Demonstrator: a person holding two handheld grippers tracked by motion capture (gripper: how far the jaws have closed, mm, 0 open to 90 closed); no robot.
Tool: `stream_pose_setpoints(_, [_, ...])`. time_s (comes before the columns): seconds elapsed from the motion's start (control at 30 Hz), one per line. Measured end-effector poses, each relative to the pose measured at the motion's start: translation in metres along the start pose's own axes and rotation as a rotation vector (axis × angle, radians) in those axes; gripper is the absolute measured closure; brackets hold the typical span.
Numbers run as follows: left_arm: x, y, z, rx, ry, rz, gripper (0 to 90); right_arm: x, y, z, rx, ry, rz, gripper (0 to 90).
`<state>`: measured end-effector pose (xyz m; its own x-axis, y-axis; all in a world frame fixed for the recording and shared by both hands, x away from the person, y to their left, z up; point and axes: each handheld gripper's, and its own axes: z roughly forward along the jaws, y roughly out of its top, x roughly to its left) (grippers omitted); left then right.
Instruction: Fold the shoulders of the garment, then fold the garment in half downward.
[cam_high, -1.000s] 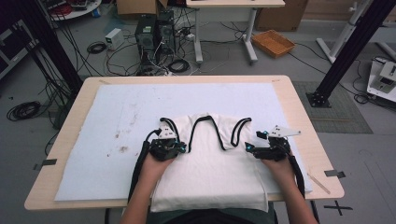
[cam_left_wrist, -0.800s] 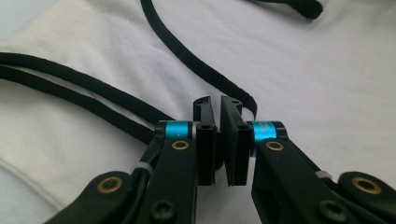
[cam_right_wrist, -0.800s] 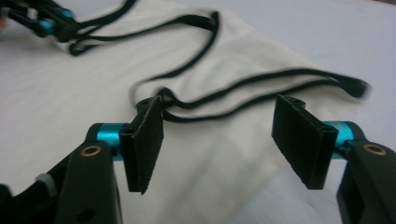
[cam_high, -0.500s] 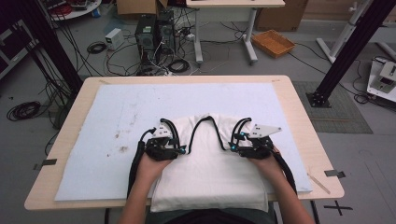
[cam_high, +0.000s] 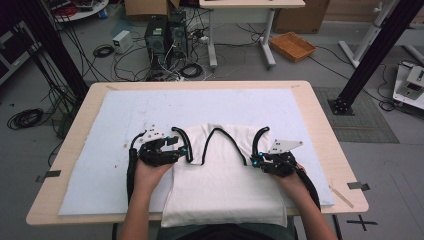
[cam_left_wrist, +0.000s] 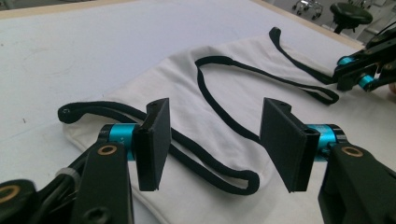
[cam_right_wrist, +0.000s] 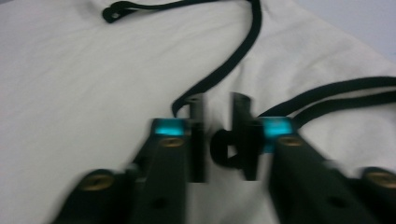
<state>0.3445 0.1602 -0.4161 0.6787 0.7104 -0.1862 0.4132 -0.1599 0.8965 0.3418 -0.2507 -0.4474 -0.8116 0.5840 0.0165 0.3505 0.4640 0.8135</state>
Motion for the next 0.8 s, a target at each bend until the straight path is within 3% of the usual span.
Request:
stream_pose_setpoints(0.03, [0.001, 0.0, 0.0, -0.003, -0.003, 0.0, 39.7, -0.002, -0.001, 0.0, -0.005, -0.005, 0.03, 52.6])
stream_pose_setpoints(0.1, [0.002, -0.001, -0.001, -0.014, 0.001, 0.009, 37.7, -0.005, 0.0, -0.003, -0.042, -0.014, 0.046, 40.4])
stream_pose_setpoints(0.2, [0.004, -0.002, -0.001, -0.067, 0.069, 0.054, 24.3, -0.012, 0.001, -0.014, -0.132, -0.033, 0.071, 28.7])
stream_pose_setpoints(0.27, [0.006, -0.002, -0.001, -0.072, 0.093, 0.066, 23.5, -0.02, 0.0, -0.022, -0.145, -0.063, 0.113, 22.0])
stream_pose_setpoints(0.37, [0.006, -0.004, -0.001, -0.058, 0.098, 0.066, 23.1, -0.034, -0.005, -0.034, -0.15, -0.087, 0.176, 21.7])
stream_pose_setpoints(0.47, [0.006, -0.007, 0.001, -0.046, 0.098, 0.065, 23.1, -0.042, -0.007, -0.043, -0.161, -0.112, 0.204, 21.6])
stream_pose_setpoints(0.63, [0.008, -0.009, 0.003, -0.028, 0.1, 0.057, 23.1, -0.049, -0.008, -0.05, -0.165, -0.148, 0.203, 21.6])
stream_pose_setpoints(0.73, [0.01, -0.01, 0.004, -0.065, 0.108, 0.082, 21.0, -0.051, -0.011, -0.05, -0.165, -0.147, 0.22, 21.6])
stream_pose_setpoints(0.8, [0.01, -0.01, 0.005, -0.058, 0.103, 0.092, 20.3, -0.052, -0.012, -0.05, -0.163, -0.139, 0.229, 21.5])
